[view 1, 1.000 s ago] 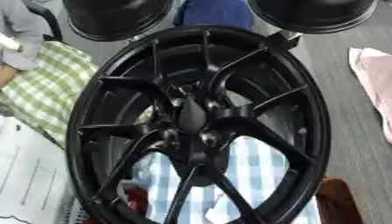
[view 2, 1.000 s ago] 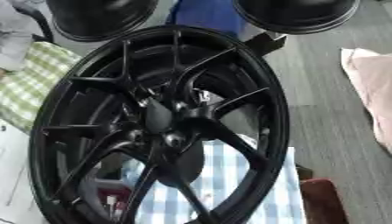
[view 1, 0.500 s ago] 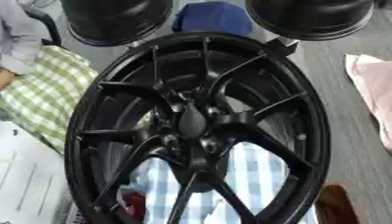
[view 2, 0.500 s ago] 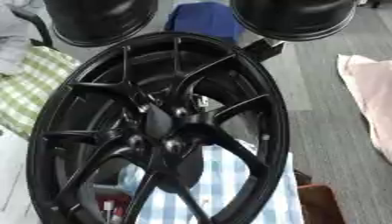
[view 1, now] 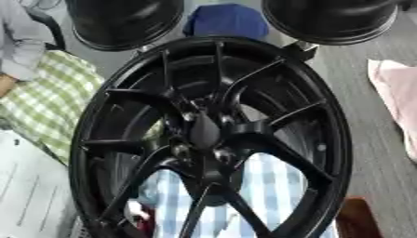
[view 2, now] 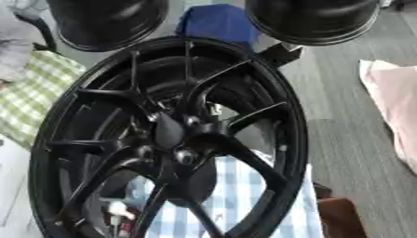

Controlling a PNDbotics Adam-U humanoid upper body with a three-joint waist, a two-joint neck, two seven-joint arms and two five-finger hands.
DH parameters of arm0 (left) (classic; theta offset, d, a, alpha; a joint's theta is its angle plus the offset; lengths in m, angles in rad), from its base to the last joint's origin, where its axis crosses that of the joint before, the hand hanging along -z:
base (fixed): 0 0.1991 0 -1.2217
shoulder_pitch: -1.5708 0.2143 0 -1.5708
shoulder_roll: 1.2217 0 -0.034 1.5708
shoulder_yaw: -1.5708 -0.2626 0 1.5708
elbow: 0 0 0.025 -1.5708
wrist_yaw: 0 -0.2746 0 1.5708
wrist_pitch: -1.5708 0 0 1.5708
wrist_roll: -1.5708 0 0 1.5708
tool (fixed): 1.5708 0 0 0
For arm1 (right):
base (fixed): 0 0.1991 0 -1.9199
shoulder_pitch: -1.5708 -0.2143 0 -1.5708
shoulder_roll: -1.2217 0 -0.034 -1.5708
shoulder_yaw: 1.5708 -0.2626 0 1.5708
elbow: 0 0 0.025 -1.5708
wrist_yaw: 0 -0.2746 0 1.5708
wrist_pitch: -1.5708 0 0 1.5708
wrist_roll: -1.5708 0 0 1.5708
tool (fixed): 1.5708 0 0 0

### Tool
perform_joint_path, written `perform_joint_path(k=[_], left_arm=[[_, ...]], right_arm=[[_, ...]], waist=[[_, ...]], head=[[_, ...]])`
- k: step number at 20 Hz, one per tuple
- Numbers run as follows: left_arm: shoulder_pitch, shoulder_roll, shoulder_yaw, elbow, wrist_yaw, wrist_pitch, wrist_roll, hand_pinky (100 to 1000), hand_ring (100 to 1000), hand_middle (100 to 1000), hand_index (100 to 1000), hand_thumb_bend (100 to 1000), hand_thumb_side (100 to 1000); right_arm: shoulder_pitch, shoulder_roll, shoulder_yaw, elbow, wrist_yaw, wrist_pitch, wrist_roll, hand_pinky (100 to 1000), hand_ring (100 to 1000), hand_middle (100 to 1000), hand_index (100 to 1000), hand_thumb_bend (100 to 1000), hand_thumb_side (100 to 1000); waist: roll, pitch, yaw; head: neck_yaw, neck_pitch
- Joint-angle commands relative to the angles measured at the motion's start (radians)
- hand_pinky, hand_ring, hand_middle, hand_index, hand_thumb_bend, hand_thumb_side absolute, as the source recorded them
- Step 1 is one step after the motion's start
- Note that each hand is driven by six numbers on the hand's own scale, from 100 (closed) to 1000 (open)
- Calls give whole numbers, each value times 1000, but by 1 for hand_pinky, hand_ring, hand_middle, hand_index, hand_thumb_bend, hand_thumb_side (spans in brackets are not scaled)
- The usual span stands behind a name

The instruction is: Pull the pin out of the wheel hub.

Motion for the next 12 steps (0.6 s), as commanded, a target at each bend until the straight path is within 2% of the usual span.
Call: perform_joint_path(k=[1, 3, 12], left_arm=[[-28, 6, 45, -22, 31, -20, 32, 860, 757, 718, 779, 510, 683], [-44, -22, 64, -37, 59, -46, 59, 853, 727, 683, 746, 443, 673], [-93, -214, 105, -99, 192, -176, 192, 858, 693, 647, 705, 367, 651]], right_arm=[[-3, -19, -12, -13, -4, -3, -3, 847, 610, 757, 679, 100, 817], [-3, -18, -12, -13, -5, -4, -3, 847, 610, 757, 678, 100, 816], [-16, -14, -10, -13, -9, -9, 2, 847, 610, 757, 678, 100, 811]], waist=[[-13, -18, 0], [-13, -19, 0], [-20, -20, -6]], head=[[2, -9], [3, -7], [13, -5]])
